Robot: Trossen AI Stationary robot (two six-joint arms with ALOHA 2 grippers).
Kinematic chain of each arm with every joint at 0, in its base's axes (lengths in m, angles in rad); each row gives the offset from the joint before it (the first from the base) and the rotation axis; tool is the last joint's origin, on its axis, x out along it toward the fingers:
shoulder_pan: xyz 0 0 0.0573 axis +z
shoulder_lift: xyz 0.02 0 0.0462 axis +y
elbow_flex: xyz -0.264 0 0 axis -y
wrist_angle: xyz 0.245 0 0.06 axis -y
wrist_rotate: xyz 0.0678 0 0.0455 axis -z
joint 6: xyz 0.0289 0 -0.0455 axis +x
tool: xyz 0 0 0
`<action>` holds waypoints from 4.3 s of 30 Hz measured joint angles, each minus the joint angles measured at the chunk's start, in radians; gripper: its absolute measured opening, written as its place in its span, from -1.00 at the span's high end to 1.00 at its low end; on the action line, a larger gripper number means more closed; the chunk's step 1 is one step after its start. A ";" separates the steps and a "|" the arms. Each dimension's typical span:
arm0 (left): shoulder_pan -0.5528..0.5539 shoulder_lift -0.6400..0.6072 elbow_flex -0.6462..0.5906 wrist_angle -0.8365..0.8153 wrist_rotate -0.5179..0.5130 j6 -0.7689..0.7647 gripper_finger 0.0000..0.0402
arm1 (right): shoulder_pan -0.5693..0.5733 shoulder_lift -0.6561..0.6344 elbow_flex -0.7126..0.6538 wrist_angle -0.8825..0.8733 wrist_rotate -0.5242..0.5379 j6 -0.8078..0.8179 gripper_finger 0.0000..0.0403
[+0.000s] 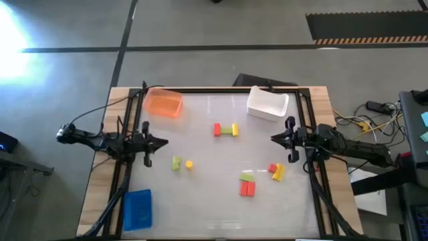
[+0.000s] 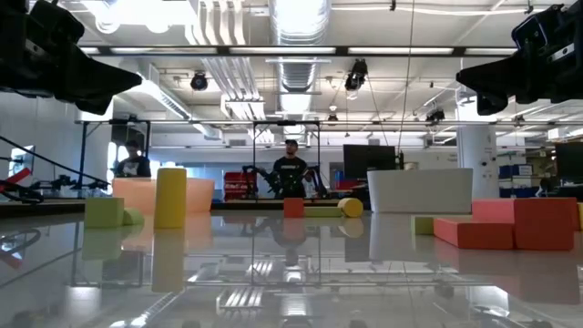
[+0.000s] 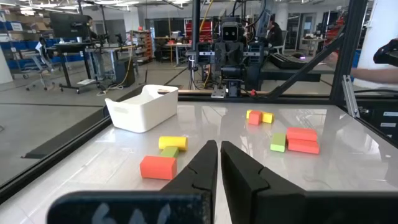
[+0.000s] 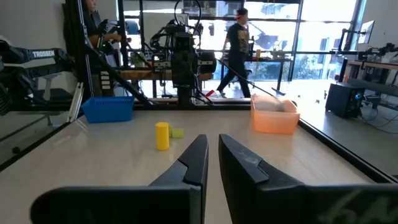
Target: Sort & place blocks by color
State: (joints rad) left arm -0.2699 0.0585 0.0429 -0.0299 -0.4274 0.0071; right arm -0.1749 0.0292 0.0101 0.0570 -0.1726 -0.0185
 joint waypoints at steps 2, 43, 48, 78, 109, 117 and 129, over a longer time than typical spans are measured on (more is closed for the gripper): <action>0.000 0.000 0.000 0.000 0.000 0.000 0.97 | 0.000 0.000 0.000 0.000 0.000 0.000 0.86; 0.000 0.000 0.000 0.000 0.000 0.000 0.97 | 0.000 0.000 0.000 0.000 0.000 0.000 0.86; 0.000 0.000 0.000 0.000 0.000 0.000 0.97 | 0.000 0.000 0.000 0.000 0.000 0.000 0.86; 0.000 0.002 -0.004 0.497 0.000 -0.052 0.97 | 0.000 0.000 0.000 0.011 -0.001 0.440 0.86; 0.001 0.279 -0.004 1.242 -0.107 0.270 0.97 | 0.000 0.328 0.071 0.655 0.151 0.027 0.86; 0.001 0.402 -0.004 1.341 -0.108 0.472 0.97 | 0.000 0.495 0.180 0.652 0.253 0.013 0.86; 0.001 0.404 -0.005 1.376 -0.108 0.486 0.97 | -0.002 0.693 0.338 0.589 0.259 -0.015 0.86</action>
State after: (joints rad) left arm -0.2684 0.4621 0.0383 1.3462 -0.5352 0.4932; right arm -0.1768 0.7223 0.3481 0.6461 0.0864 -0.0337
